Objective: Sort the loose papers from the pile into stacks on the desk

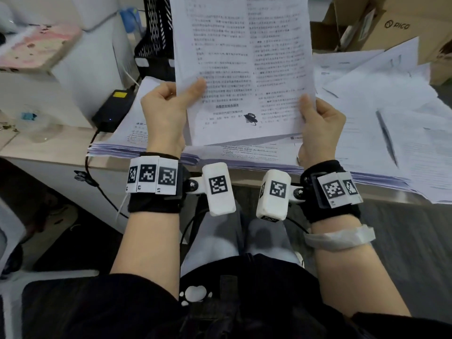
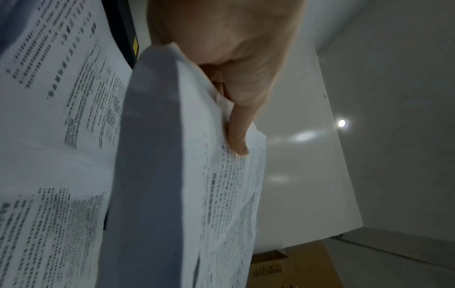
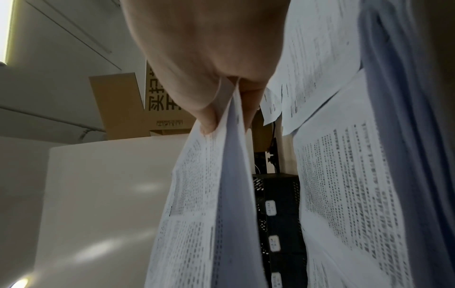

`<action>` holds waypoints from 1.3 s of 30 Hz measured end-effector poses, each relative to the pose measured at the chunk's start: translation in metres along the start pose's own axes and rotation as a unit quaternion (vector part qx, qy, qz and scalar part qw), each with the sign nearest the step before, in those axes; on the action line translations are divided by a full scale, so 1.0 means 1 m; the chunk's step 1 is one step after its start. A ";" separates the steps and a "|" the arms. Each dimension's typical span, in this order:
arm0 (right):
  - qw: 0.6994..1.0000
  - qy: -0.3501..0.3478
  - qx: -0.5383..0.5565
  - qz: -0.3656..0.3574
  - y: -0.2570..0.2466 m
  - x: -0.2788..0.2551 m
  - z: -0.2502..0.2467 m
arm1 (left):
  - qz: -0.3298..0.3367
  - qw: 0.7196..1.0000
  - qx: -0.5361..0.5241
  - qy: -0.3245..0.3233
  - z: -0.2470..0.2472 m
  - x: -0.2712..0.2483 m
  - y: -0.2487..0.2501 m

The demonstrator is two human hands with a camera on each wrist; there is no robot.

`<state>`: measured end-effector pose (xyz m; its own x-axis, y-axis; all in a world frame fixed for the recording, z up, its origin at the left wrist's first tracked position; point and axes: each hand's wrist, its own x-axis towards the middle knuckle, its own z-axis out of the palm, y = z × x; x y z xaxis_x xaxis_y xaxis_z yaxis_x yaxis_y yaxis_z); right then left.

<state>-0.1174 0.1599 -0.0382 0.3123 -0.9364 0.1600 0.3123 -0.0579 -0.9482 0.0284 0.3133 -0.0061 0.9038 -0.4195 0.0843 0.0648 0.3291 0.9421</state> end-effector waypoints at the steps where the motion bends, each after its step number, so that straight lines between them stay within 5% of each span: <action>1: 1.000 0.006 0.002 -0.005 -0.001 0.000 -0.004 | 0.004 1.000 0.001 0.004 0.004 -0.002 -0.001; 12: 0.993 0.119 0.008 -0.022 -0.022 0.013 -0.065 | -0.027 0.987 0.030 -0.154 0.064 -0.022 -0.016; 24: 0.987 0.113 -0.108 -0.045 -0.040 0.009 -0.149 | -0.029 0.991 -0.009 -0.129 0.150 -0.057 -0.056; 33: 0.944 0.320 -0.075 -0.014 -0.043 0.027 -0.242 | -0.013 0.995 -0.005 -0.102 0.211 -0.077 -0.077; 39: 0.919 0.382 -0.102 0.012 -0.047 0.027 -0.296 | 0.030 0.995 -0.020 -0.094 0.244 -0.089 -0.083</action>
<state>-0.3896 0.0351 -0.0706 -0.4272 -0.9038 -0.0270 0.1153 -0.0249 -0.9930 -0.1605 0.1171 -0.0131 0.8118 -0.5477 0.2025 0.0339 0.3903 0.9201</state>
